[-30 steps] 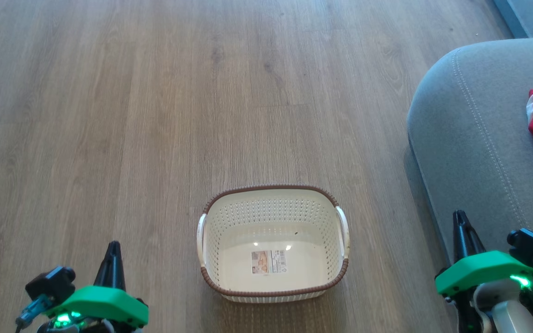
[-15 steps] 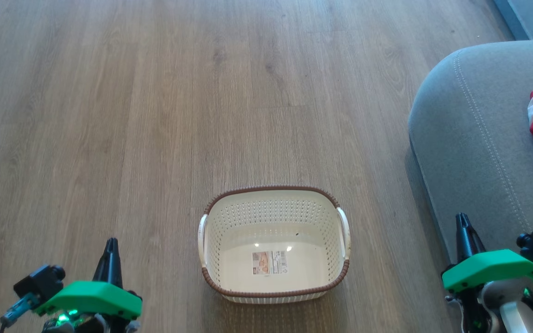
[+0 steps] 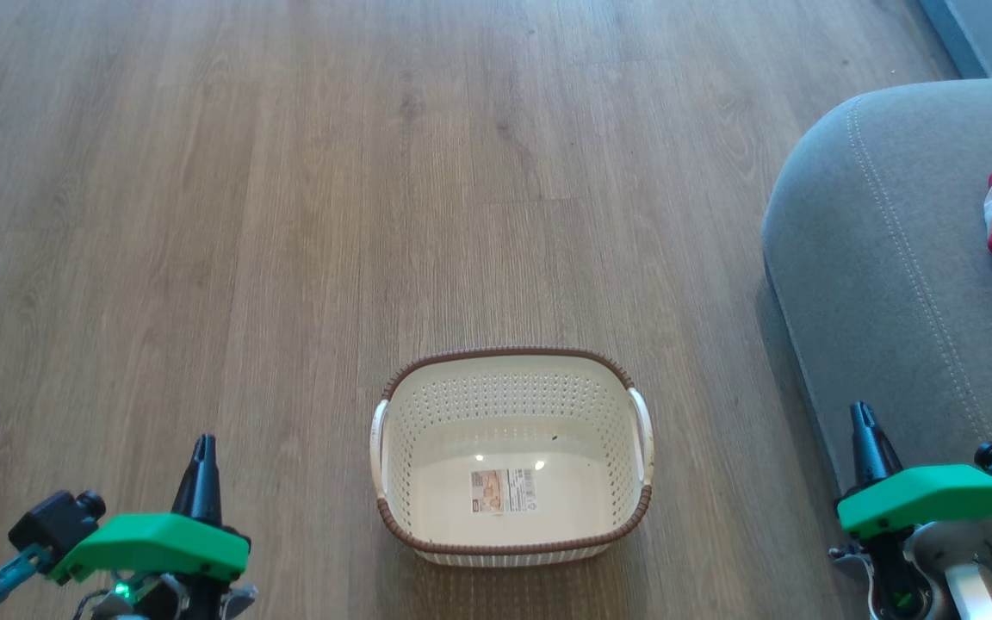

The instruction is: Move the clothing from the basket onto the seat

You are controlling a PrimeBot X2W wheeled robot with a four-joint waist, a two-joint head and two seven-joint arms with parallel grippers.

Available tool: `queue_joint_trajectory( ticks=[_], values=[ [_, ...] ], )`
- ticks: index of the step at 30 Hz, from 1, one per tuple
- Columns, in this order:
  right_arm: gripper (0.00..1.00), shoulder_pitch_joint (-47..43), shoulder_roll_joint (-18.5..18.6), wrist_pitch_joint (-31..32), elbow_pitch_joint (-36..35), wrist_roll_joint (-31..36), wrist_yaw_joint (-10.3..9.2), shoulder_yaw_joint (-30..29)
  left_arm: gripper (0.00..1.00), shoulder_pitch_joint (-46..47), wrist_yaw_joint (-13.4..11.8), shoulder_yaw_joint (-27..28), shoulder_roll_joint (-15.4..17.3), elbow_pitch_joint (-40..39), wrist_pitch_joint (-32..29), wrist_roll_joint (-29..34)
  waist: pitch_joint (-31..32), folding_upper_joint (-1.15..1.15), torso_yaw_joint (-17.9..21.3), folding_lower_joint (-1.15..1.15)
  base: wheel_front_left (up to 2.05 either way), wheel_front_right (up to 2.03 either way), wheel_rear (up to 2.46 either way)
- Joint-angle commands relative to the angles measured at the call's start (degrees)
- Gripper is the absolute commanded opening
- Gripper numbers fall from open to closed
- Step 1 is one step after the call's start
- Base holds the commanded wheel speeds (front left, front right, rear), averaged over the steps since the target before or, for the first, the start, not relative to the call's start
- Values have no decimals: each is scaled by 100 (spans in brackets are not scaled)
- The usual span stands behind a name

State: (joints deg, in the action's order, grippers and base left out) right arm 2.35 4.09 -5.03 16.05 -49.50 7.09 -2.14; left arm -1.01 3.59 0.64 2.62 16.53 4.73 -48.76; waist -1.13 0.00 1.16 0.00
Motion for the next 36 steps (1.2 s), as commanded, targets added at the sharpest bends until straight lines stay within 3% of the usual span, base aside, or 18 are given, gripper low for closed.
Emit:
queue_joint_trajectory(
  ticks=[1,36],
  values=[
    [0,295,9,63,-195,-186,19,0,0,302,57,140,15,-197,-37,-185,2,0,-3,0,0,0,0],
    [0,342,-59,641,-199,-2346,30,-234,0,524,234,377,21,-223,-612,-2386,51,0,-63,0,0,0,0]
  ],
)
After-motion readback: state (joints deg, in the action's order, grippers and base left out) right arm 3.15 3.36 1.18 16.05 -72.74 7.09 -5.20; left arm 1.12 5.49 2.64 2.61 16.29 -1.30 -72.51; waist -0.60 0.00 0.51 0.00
